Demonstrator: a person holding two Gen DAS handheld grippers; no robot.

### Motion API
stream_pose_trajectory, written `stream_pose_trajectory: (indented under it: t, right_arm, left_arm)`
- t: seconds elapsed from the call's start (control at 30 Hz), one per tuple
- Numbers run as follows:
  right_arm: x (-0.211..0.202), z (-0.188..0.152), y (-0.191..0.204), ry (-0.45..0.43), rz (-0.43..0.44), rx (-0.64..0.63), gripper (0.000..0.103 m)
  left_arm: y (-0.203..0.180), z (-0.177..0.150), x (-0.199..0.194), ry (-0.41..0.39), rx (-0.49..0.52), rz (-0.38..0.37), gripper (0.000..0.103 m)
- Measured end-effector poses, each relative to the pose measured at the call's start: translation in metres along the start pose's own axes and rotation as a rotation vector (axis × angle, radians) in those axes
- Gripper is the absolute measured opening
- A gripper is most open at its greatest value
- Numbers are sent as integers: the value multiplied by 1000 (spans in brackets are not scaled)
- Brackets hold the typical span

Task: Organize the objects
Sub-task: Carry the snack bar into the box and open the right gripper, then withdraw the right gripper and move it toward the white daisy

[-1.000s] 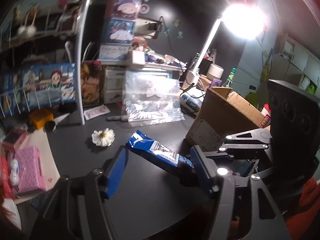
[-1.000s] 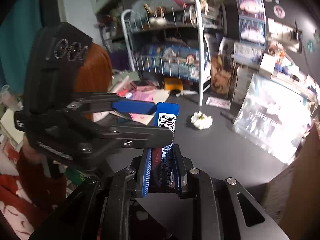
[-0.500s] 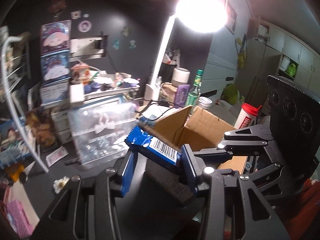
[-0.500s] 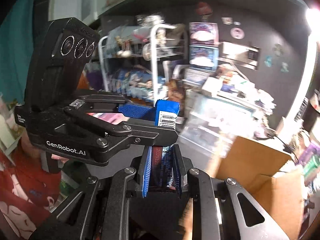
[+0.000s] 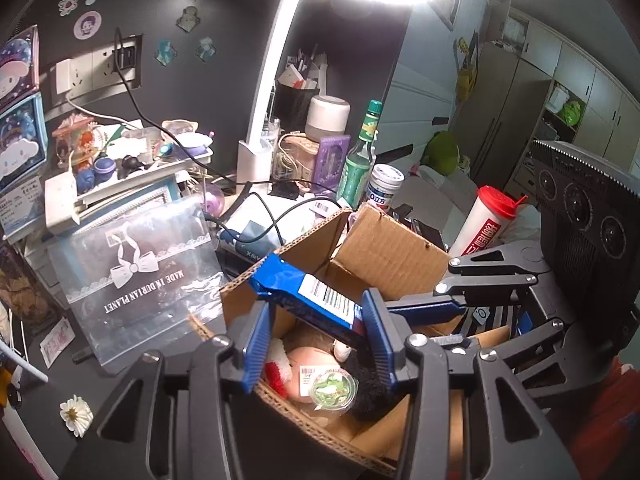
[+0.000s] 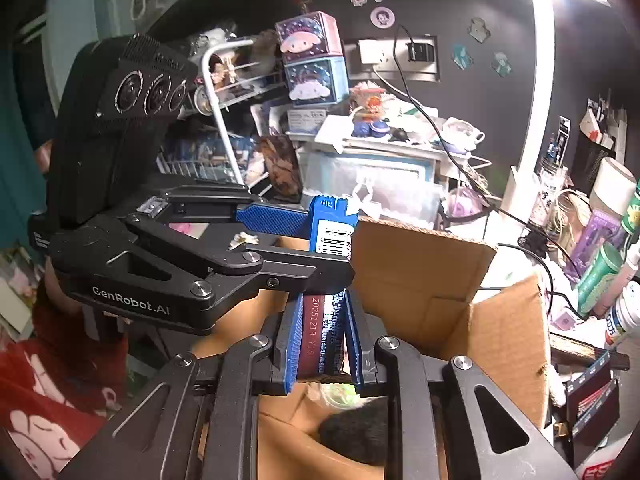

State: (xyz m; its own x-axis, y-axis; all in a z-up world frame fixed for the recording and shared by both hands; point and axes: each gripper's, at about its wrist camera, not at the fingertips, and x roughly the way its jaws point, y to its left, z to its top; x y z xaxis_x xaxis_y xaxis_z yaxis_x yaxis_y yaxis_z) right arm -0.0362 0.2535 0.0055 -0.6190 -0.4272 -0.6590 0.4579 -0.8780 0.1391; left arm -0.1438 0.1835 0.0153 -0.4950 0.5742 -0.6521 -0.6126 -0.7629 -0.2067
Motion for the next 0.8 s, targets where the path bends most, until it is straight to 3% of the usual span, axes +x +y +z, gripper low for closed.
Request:
stream_pose_trajectory:
  t: [0.03, 0.1, 0.13, 0.27, 0.53, 0.8]
  right_arm:
    - [0, -1, 0, 4, -16, -1, 17]
    - [-3, -2, -2, 6, -32, -3, 27]
    - [-3, -2, -2, 7, -42, -3, 28]
    - [-6, -4, -3, 6, -58, 2, 30]
    - [-3, -2, 7, 20, -75, -5, 31]
    - [3, 13, 51, -1, -40, -66, 31]
  left_arm:
    - [0, -1, 0, 2, 3, 5, 47]
    - [-2, -1, 0, -4, 12, 25, 72]
    - [-3, -2, -2, -9, 15, 29, 74]
    - [-2, -5, -15, -29, 13, 26, 79]
    - [13, -19, -50, -87, -18, 103, 84]
    - [44, -48, -104, -166, -69, 177, 86]
